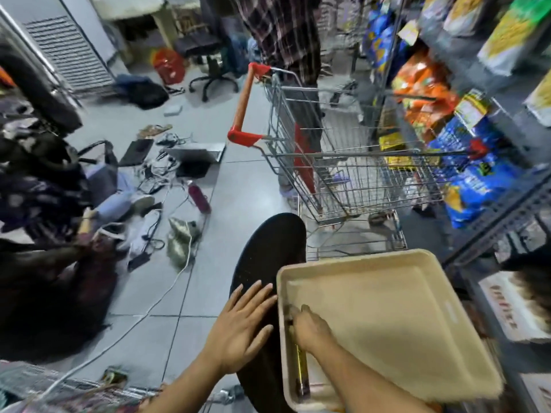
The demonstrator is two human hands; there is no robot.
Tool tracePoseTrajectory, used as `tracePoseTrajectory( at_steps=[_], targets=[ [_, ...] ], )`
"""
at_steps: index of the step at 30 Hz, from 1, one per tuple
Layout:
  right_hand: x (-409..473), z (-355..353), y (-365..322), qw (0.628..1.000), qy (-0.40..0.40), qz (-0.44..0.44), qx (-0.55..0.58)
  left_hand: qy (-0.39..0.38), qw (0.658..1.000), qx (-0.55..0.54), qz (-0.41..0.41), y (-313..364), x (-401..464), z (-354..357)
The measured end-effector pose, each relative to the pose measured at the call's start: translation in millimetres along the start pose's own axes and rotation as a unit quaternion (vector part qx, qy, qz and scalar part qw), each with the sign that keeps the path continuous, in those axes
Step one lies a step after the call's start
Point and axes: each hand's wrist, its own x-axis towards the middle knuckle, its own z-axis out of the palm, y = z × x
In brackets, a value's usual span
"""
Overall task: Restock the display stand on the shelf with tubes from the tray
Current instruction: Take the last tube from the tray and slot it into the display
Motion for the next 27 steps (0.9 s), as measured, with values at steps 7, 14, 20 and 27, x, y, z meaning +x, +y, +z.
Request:
tracePoseTrajectory(
  at_steps=[7,14,20,27],
  targets=[
    [13.1,-40.0,-7.8,0.997,-0.067,0.031,-0.014,0.0,1.0,0.027,-0.007,1.7,0.5,0.7],
    [-68.1,-115.2,22.2,0.999,0.004,-0.028,0.022,0.035,0.998,0.045,0.009,12.0,-1.4,-10.7],
    [-210.0,-217.1,50.3,0.978,0.173,-0.11,0.024,0.129,0.982,0.045,0.127,62.8,28.3,-36.1],
    [-415.9,-321.5,65.0,0.886,0.452,-0.093,-0.033,0.265,0.914,-0.016,0.308,245.0,114.6,-108.8]
  ],
)
